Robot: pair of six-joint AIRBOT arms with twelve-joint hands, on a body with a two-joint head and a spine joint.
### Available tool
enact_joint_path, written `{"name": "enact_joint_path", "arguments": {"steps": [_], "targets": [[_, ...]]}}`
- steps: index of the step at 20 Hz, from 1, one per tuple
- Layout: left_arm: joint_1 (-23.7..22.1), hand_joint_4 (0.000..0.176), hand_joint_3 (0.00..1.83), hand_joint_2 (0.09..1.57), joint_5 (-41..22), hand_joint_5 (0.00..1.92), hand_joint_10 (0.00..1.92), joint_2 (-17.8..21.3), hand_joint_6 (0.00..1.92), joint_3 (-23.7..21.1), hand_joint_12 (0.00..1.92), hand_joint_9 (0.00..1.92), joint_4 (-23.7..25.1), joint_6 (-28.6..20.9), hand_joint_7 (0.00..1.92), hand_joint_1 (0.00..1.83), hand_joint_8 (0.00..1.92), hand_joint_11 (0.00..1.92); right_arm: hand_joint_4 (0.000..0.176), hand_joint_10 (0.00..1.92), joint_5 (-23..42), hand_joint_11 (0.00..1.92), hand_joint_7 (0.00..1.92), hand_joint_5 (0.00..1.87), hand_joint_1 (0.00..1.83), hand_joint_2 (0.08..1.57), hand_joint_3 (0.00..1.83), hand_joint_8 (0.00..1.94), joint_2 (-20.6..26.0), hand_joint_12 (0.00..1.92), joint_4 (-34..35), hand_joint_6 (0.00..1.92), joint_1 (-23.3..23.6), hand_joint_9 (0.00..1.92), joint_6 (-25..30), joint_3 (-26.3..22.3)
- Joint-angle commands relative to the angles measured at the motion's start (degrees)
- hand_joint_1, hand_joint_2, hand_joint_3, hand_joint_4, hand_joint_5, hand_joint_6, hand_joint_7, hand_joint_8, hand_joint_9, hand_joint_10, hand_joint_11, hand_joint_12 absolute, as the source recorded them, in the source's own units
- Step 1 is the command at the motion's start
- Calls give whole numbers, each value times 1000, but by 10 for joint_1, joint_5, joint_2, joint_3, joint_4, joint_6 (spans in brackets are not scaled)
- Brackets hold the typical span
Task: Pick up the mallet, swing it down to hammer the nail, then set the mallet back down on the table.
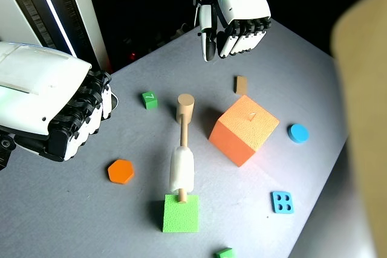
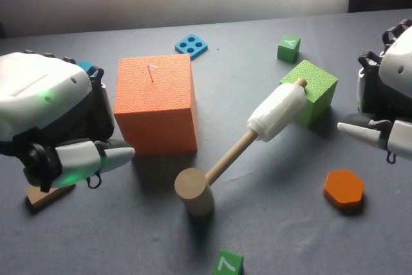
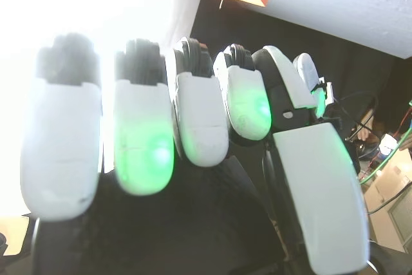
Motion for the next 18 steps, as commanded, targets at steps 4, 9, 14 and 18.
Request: {"name": "enact_joint_path", "arguments": {"steps": [4,9,14,18], "targets": [[-6,0,20,1165,-28,6,1,11,0,7,15,10,33,-3,16,0,0,6,0,0,62,0,0,0,0,1117,34,0,2,0,-10,0,6,0,-4,-1],[-3,0,6,1175,32,80,3,24,1,30,48,52,149,-97,77,0,1,22,0,0,69,0,0,0,0,1119,27,0,0,0,-10,0,-1,0,-17,0],[5,0,3,1181,55,70,1,24,1,57,13,31,295,-231,65,0,1,0,0,0,71,0,0,3,0,1108,16,0,-30,0,-19,1,2,0,-18,18],[15,0,1,1178,55,63,4,23,3,83,11,25,412,-339,61,0,4,4,0,0,84,0,0,0,143,1162,27,0,-64,0,-22,0,-6,0,-38,44]]}}
